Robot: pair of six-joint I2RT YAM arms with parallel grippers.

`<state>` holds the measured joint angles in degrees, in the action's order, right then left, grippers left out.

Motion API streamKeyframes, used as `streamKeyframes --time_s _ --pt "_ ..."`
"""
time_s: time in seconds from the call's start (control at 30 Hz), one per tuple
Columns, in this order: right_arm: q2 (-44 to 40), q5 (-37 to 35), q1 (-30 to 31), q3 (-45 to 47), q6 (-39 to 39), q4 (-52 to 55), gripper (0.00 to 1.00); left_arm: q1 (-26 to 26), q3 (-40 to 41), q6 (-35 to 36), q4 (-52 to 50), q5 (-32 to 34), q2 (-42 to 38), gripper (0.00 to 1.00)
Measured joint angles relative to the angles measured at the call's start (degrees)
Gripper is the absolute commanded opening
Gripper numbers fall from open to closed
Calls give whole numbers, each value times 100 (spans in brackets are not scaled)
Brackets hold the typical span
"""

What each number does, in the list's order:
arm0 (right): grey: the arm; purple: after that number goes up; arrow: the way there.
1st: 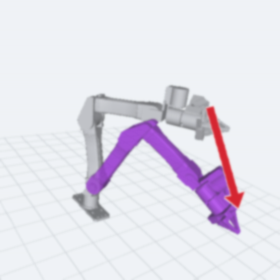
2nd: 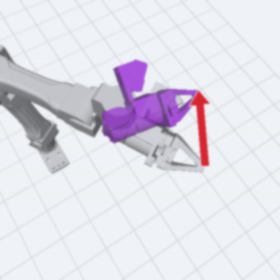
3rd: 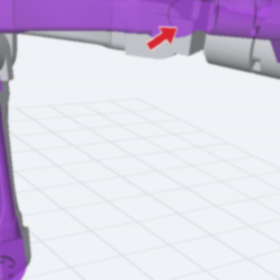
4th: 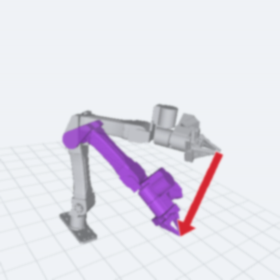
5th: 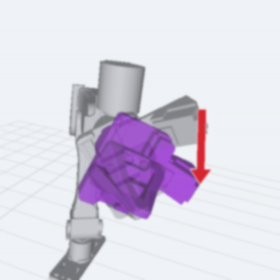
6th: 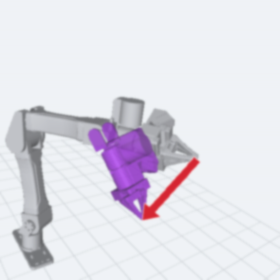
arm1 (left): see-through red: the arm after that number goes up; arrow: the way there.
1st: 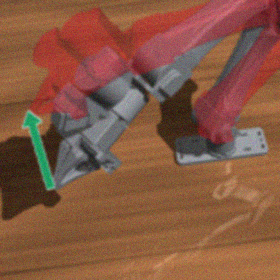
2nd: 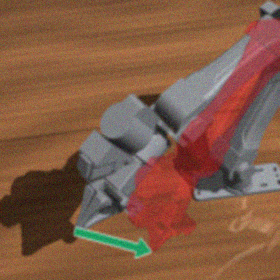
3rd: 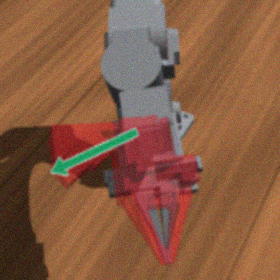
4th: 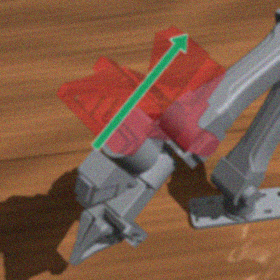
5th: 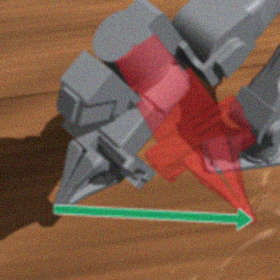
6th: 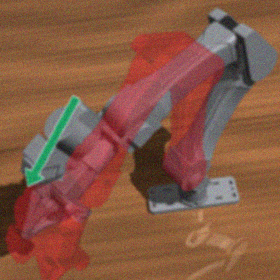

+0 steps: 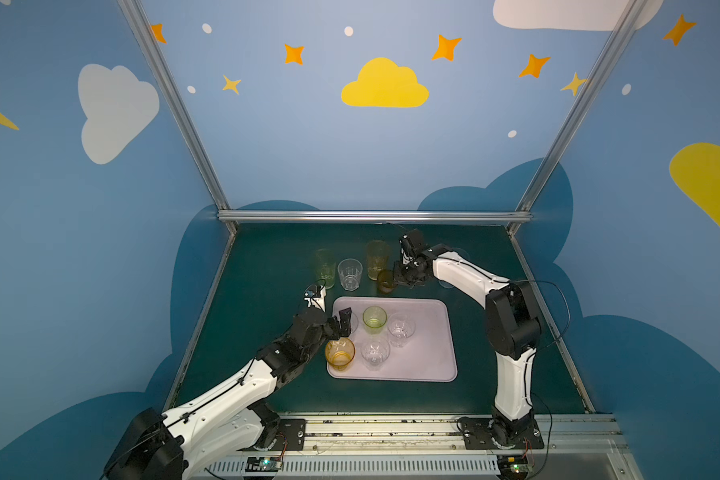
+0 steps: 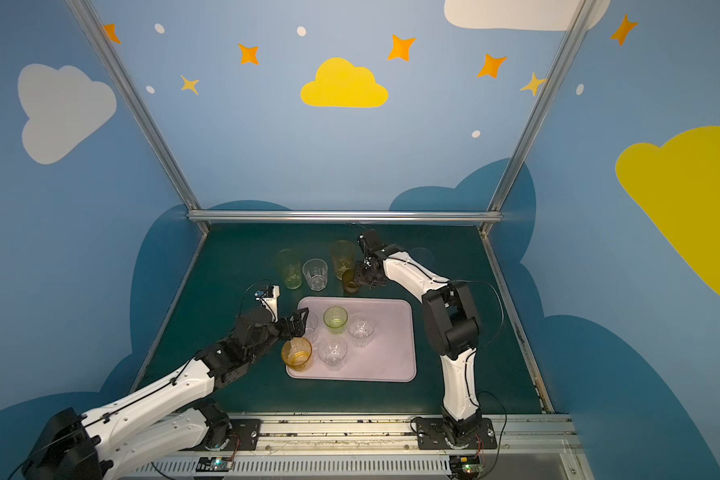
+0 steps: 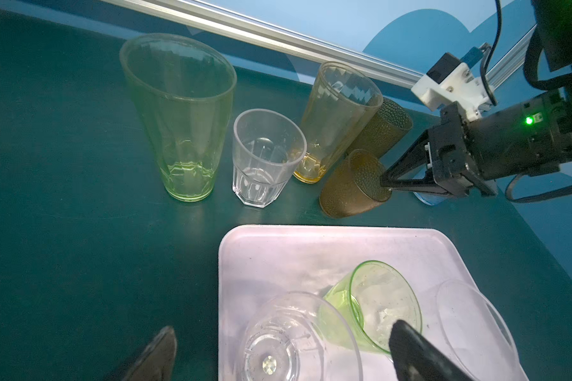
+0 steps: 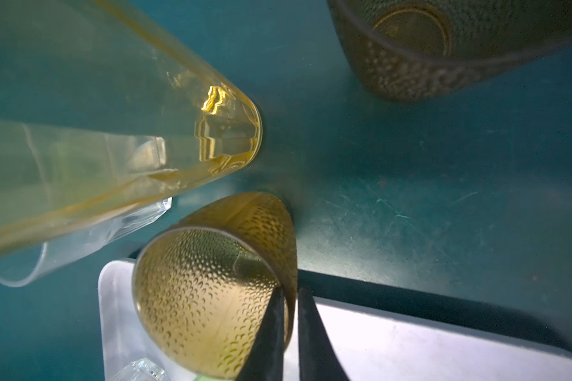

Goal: Place the glasses into the tray
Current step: Pick up the glass from the top-center of the table.

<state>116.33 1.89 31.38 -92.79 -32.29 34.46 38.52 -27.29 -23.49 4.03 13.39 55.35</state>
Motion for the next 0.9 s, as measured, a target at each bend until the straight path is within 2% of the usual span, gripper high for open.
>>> streamKeyframes --time_s 0.23,0.4,0.53,0.9 --pt "2 -42 0 0 -11 15 6 0 0 -76 0 -2 0 100" --pt "2 -44 0 0 -15 17 6 0 0 -79 -2 -2 -7 100" --pt "2 -44 0 2 -24 15 0 0 0 -81 -4 0 -13 100" --pt "-280 -103 0 435 -24 -160 0 -11 0 -87 -70 142 -214 100"
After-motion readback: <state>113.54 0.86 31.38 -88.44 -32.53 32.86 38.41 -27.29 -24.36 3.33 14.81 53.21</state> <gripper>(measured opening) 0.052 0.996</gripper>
